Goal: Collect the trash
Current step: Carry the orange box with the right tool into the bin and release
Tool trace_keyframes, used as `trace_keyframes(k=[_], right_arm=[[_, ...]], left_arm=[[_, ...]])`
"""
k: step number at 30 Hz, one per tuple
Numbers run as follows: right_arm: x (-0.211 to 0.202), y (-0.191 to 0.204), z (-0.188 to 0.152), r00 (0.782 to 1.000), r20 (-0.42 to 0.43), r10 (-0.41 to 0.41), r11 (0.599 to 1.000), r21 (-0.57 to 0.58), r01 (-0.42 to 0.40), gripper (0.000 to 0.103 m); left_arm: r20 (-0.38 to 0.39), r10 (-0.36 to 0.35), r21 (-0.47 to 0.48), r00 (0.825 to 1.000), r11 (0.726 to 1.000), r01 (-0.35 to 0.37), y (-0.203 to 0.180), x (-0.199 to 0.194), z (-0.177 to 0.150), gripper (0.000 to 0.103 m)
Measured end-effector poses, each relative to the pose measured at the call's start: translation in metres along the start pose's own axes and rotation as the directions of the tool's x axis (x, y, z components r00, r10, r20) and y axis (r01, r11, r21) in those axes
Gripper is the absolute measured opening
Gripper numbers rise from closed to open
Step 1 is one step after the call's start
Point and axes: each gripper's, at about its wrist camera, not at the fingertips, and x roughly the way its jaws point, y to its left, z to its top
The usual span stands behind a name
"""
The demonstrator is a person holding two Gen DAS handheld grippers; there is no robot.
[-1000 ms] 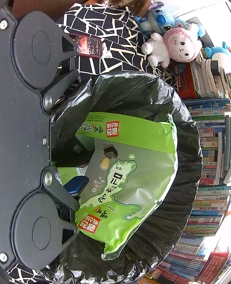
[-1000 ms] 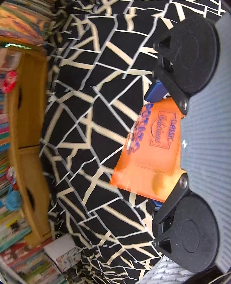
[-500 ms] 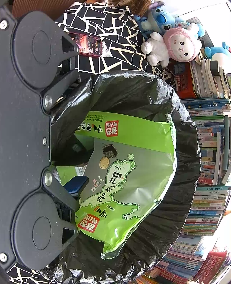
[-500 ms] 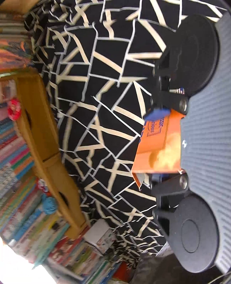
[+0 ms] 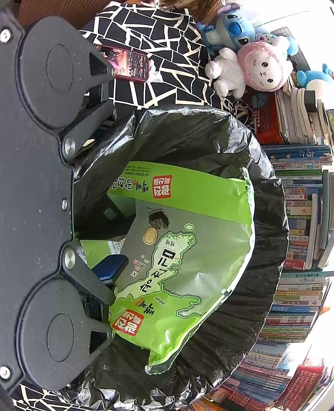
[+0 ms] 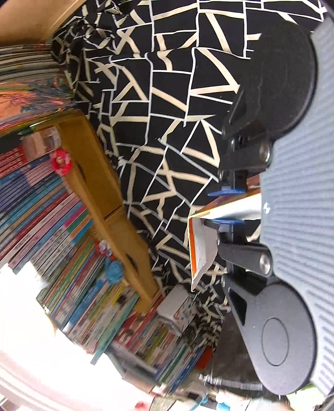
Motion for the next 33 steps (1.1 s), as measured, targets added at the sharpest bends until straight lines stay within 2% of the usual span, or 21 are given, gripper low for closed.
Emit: trace_keyframes(k=[6, 11, 15, 20, 26, 29, 33], right_arm=[[-0.041, 0.027, 0.005, 0.994, 0.072, 0.083, 0.996, -0.046, -0.079, 0.022], [-0.077, 0.063, 0.007, 0.975, 0.137, 0.175, 0.98, -0.117, -0.16, 0.022], [-0.103, 0.096, 0.01, 0.951, 0.172, 0.255, 0.957, -0.185, -0.223, 0.022], [-0.132, 0.131, 0.012, 0.903, 0.203, 0.377, 0.916, -0.229, -0.331, 0.022], [-0.147, 0.17, 0.01, 0.854, 0.176, 0.491, 0.857, -0.276, -0.436, 0.023], [-0.143, 0.185, 0.004, 0.844, 0.143, 0.516, 0.836, -0.297, -0.461, 0.023], [-0.13, 0.203, -0.006, 0.845, 0.08, 0.529, 0.815, -0.323, -0.48, 0.023]], left_arm=[[-0.001, -0.009, -0.01, 1.0, 1.0, 0.009, 0.002, 0.0, 0.0, 0.086], [0.001, -0.017, -0.013, 1.0, 1.0, 0.017, 0.004, 0.0, -0.001, 0.086], [0.004, -0.022, -0.015, 1.0, 1.0, 0.022, 0.005, 0.0, -0.002, 0.086], [0.009, -0.034, -0.018, 0.999, 0.999, 0.034, 0.006, 0.0, -0.004, 0.087], [0.014, -0.036, -0.026, 0.999, 0.999, 0.037, 0.007, 0.0, -0.004, 0.087], [0.017, -0.039, -0.029, 0.999, 0.999, 0.039, 0.008, 0.0, -0.004, 0.087], [0.019, -0.04, -0.034, 0.999, 0.999, 0.041, 0.008, 0.0, -0.004, 0.087]])
